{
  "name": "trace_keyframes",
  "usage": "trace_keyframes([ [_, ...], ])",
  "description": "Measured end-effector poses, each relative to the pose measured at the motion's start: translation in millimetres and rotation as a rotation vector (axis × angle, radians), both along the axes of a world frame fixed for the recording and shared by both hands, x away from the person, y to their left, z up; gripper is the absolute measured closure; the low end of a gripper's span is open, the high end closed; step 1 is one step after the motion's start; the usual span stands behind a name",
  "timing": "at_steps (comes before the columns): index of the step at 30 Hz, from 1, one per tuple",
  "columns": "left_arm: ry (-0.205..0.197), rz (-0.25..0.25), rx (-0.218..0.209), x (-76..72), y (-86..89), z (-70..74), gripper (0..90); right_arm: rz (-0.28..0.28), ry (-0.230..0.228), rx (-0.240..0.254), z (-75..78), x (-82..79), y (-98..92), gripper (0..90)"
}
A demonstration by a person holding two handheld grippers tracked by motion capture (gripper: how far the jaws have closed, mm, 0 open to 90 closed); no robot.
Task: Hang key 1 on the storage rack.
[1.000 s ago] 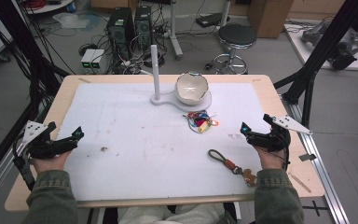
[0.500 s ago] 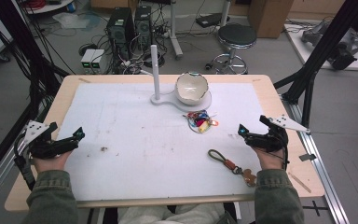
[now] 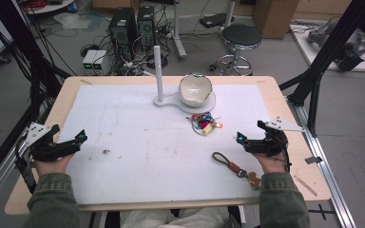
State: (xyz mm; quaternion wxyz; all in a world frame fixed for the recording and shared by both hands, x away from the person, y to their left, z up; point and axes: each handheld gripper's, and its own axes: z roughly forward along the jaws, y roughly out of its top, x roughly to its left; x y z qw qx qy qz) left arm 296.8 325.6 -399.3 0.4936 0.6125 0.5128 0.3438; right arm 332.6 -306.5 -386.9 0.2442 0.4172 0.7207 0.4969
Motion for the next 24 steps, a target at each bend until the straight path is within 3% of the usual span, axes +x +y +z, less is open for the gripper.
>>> trace_keyframes([
  [24,0.006,-0.010,-0.002,0.8,-0.5,-1.1,1.7,0.103,0.119,-0.098,-8.7,-0.8,15.5,0.4],
])
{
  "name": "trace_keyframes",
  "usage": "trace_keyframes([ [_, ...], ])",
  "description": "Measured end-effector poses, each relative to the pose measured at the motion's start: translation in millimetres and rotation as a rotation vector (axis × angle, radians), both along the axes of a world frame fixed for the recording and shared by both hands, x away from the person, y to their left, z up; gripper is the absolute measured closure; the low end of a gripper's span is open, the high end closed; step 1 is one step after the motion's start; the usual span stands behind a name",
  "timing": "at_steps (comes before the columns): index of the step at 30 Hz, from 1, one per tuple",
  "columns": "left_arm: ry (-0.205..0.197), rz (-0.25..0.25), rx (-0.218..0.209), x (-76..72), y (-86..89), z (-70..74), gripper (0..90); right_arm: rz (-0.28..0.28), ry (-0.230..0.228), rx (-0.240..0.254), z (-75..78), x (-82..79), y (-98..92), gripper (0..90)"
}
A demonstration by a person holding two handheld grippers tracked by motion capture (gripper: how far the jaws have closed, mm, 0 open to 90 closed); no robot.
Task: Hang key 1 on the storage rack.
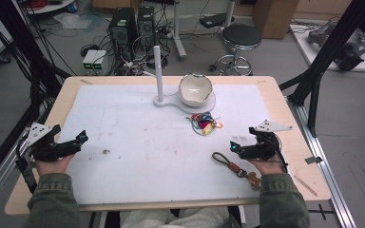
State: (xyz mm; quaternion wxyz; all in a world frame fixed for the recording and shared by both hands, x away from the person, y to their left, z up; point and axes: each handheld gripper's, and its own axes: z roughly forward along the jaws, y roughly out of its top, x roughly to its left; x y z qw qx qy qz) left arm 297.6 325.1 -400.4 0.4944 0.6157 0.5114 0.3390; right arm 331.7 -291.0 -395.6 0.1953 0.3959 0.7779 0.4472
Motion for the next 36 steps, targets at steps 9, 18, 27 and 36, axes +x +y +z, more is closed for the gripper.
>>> trace_keyframes([
  [9,0.005,-0.003,0.002,0.3,-0.1,-0.2,1.7,0.039,0.055,-0.025,-3.7,0.3,3.1,0.4],
  [18,0.012,-0.008,0.000,1.2,0.1,-1.1,1.7,0.101,0.143,-0.088,-10.3,1.1,8.6,0.5],
  [27,0.019,-0.012,-0.001,1.7,-0.1,-1.6,1.7,0.109,0.176,-0.129,-13.2,-0.2,8.7,0.5],
  [36,0.018,-0.007,-0.006,1.9,1.3,-1.8,1.7,0.150,0.247,-0.190,-16.2,-1.5,9.3,5.3],
])
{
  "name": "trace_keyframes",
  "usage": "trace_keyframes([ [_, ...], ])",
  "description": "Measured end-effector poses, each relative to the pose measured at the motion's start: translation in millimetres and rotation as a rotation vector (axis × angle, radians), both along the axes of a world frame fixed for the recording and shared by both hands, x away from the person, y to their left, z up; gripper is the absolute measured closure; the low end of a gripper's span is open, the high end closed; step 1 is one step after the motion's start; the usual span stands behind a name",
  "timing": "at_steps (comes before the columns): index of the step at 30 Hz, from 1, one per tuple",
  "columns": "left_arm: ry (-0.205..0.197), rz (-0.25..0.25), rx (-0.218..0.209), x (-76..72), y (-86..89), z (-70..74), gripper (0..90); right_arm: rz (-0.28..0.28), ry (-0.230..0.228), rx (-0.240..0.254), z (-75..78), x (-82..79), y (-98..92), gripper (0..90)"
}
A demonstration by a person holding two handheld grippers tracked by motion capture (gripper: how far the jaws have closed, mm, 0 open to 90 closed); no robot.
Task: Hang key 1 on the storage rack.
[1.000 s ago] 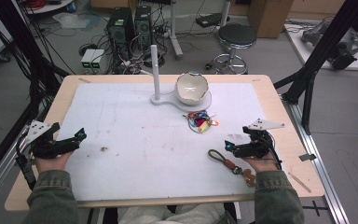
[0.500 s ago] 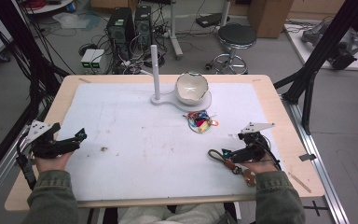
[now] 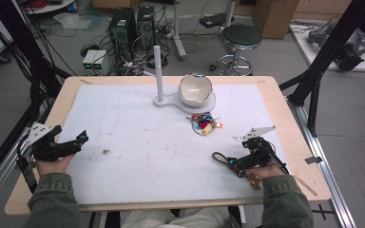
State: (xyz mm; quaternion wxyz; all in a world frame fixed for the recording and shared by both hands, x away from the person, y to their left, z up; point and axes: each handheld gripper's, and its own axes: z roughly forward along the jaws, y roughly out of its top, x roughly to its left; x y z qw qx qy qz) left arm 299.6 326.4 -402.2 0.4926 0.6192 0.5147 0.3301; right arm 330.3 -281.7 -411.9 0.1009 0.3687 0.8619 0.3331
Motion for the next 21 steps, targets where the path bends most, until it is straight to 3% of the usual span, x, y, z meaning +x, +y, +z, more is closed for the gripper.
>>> trace_keyframes([
  [6,0.002,-0.002,0.002,0.4,-0.1,-0.2,1.7,0.018,0.019,-0.030,-0.8,-1.6,0.6,6.2],
  [8,0.002,-0.003,0.002,0.5,-0.2,-0.3,1.7,0.033,0.045,-0.052,-1.3,-2.7,2.3,16.1],
  [10,0.001,0.000,0.004,0.5,-0.2,-0.2,1.7,0.043,0.055,-0.054,-1.9,-2.6,2.7,17.0],
  [13,0.000,0.001,0.004,0.2,0.0,-0.1,1.7,0.073,0.100,-0.069,-2.9,-4.0,4.4,27.6],
  [21,0.000,0.000,0.004,0.5,0.0,-0.3,1.7,0.079,0.130,-0.055,1.0,-3.3,1.8,42.3],
])
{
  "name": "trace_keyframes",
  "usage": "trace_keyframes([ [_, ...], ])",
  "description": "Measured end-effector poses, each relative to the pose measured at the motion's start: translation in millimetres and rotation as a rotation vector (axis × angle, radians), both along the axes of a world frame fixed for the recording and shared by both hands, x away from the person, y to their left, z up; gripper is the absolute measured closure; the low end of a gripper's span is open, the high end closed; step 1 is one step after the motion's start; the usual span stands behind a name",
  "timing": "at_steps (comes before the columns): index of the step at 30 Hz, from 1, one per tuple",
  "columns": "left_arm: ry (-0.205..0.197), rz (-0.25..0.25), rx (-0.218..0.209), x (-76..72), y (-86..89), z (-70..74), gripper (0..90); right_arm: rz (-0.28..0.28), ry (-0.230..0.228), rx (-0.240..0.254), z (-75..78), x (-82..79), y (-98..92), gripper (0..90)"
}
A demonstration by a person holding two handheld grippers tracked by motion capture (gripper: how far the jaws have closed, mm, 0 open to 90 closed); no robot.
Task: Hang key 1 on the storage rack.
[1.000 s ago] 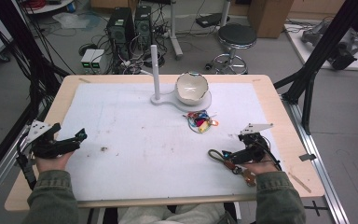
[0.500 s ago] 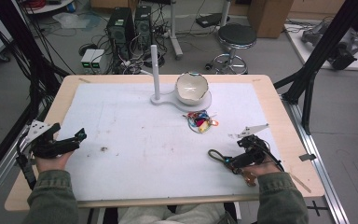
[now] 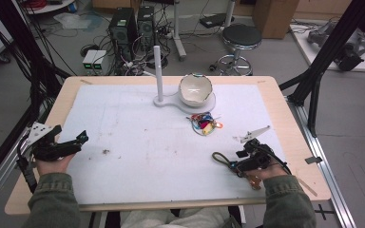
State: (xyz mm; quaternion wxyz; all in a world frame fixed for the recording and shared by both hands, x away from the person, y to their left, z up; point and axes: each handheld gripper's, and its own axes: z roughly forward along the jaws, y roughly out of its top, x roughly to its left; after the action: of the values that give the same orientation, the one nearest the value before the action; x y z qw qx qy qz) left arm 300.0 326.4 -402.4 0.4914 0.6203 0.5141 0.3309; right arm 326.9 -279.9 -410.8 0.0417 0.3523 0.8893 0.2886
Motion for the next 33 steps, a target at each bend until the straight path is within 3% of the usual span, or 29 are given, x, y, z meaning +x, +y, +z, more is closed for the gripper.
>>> trace_keyframes([
  [4,0.000,0.001,0.001,0.0,0.3,0.0,1.7,0.003,0.029,-0.001,-0.9,0.9,-0.6,45.8],
  [8,0.001,0.000,-0.001,0.2,0.0,-0.1,1.7,0.012,0.094,-0.011,-3.7,2.1,1.6,50.0],
  [20,0.002,-0.001,-0.001,0.4,0.0,-0.3,1.7,0.036,0.127,-0.058,-4.5,1.4,8.1,69.4],
  [28,0.002,-0.001,0.000,0.5,-0.2,-0.4,1.7,0.042,0.119,-0.052,-2.5,0.4,8.0,75.0],
  [30,0.002,-0.003,0.000,0.5,-0.2,-0.3,1.7,0.053,0.108,-0.050,-2.5,0.4,8.0,75.7],
  [31,0.001,-0.003,0.000,0.5,-0.3,-0.3,1.7,0.035,0.068,-0.045,0.6,-1.1,7.8,75.9],
  [33,0.002,-0.003,0.002,0.6,-0.3,-0.3,1.7,0.035,0.060,-0.030,2.6,-1.2,6.8,76.1],
])
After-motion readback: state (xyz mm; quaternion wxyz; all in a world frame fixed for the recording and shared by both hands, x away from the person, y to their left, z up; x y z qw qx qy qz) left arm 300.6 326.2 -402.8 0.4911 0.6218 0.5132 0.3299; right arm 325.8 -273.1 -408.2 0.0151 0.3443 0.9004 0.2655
